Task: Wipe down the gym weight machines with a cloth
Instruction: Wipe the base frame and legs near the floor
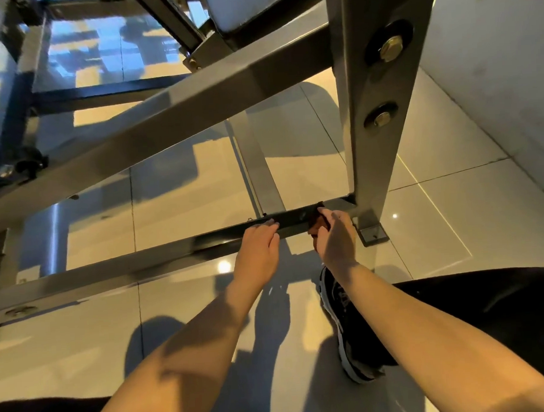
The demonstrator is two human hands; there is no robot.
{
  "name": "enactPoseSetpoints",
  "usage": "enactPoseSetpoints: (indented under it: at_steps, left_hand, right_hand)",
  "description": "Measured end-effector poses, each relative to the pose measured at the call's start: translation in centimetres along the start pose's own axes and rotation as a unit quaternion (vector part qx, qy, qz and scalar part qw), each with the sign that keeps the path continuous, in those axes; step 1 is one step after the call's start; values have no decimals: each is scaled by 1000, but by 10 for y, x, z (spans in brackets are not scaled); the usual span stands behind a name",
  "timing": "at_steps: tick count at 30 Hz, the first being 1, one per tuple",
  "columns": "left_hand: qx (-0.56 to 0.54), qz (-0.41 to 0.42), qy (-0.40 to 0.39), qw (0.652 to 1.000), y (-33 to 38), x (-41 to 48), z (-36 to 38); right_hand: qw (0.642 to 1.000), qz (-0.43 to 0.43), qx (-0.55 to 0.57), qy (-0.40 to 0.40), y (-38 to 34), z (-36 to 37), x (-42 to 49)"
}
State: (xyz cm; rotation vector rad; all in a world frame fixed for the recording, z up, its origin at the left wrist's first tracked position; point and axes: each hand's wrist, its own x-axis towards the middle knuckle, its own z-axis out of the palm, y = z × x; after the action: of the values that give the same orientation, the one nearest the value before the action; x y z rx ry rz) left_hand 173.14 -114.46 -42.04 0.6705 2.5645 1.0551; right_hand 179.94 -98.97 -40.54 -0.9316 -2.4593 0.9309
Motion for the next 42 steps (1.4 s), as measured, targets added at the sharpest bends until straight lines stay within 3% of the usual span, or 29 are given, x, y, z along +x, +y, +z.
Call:
enactPoseSetpoints:
  at_steps: [2,6,8,10,15,22,27,29,31,35,42]
  left_hand:
    - [-1,7,-6,1000,-4,1,-1]
    - [-1,16,-2,1000,-11,5,0]
    - [1,17,6,1000,-11,6,0]
    - [-2,7,8,1000,-7,5,1]
    - [-19,-16,20,999,-5,8,4]
    - [8,9,28,1000,-7,9,5]
    - [3,5,46,999,-4,5,12]
    - [0,7,50,999,-6,5,13]
    - [1,14,48,999,-9,6,13]
    - [-3,12,39,999,-11,7,13]
    - [9,11,30,999,-10,9,11]
  right_hand:
    - [999,13,1,-45,-12,8,-2]
    - [985,-62,-48,-151,-35,30,-13]
    - [979,-88,-80,-163,-33,30,-10]
    - [983,-90,-75,-139,-24,20,-1]
    - [996,28,-57,-58,-9,11,15]
    - [978,-111,-110,-141,-22,36,-6]
    - [994,-1,-91,-60,15,6,21]
    - [996,6,-77,-38,6,13,17]
    - [996,-30,-56,-66,-12,29,2]
    - [979,-98,-115,-138,-20,36,-8]
    - [996,24,-67,-58,-14,36,1]
